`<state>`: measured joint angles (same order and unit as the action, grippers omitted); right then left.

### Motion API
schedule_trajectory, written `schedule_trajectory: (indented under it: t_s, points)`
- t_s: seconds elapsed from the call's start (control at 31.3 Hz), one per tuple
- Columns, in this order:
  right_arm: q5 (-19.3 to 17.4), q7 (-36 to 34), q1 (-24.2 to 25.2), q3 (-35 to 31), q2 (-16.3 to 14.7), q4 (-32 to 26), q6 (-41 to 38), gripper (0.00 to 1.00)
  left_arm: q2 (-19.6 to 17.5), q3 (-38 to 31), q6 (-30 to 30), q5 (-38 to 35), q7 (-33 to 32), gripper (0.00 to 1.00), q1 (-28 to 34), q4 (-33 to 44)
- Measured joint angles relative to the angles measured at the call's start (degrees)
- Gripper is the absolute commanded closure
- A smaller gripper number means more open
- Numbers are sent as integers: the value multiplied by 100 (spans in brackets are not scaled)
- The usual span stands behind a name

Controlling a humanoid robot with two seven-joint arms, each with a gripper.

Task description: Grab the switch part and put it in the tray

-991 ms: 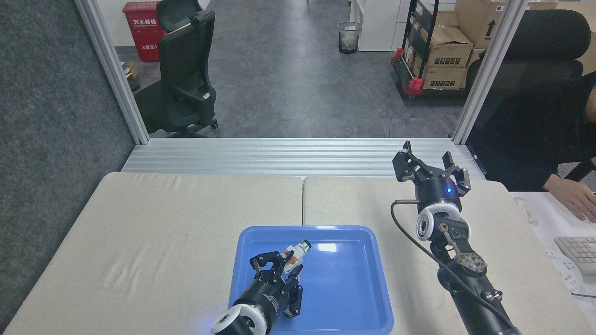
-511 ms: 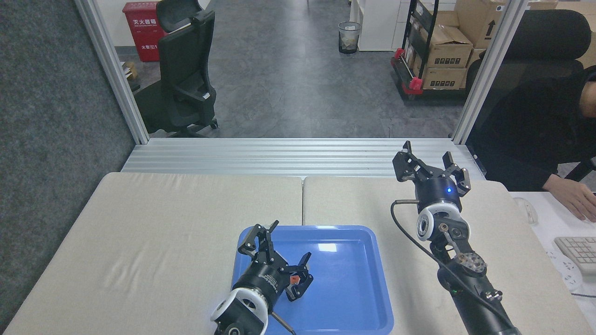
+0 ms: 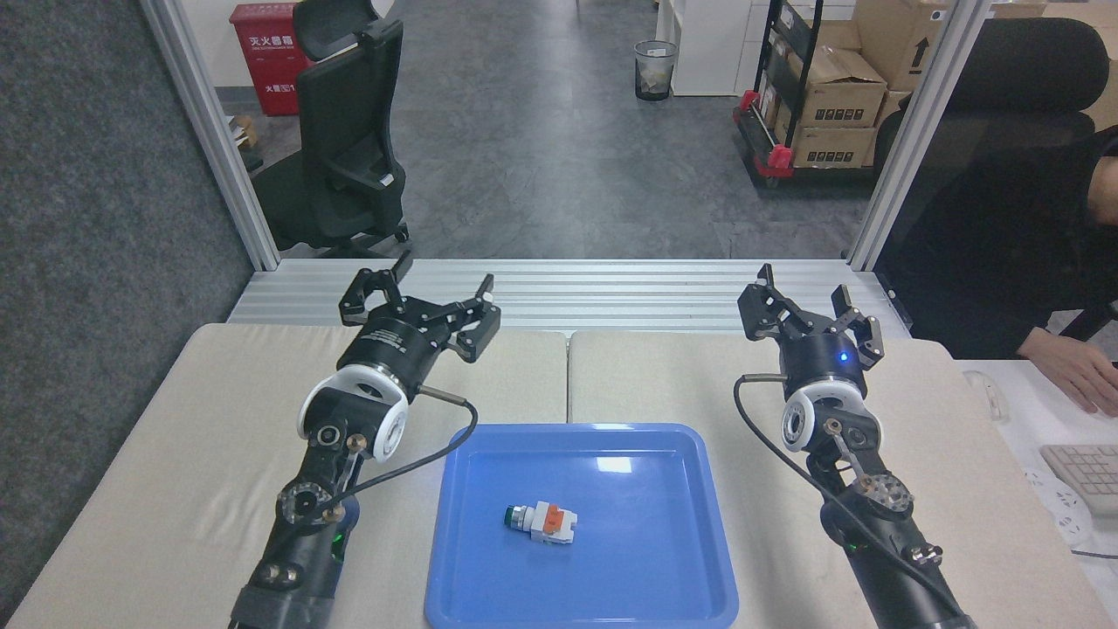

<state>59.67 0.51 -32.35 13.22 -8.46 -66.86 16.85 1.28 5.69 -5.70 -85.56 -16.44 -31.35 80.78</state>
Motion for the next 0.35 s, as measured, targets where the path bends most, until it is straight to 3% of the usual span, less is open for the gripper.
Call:
schedule_trajectory:
  t_s: [0.13,0.35]
  points:
    - [-3,-2,0,-12,4,0,0,0,-204,-256,320,447,813,0,-313,-464]
    - [-6,-4,0,-26,10,1,0,0,-483,-562,485,836,1338,0,-579,-1162]
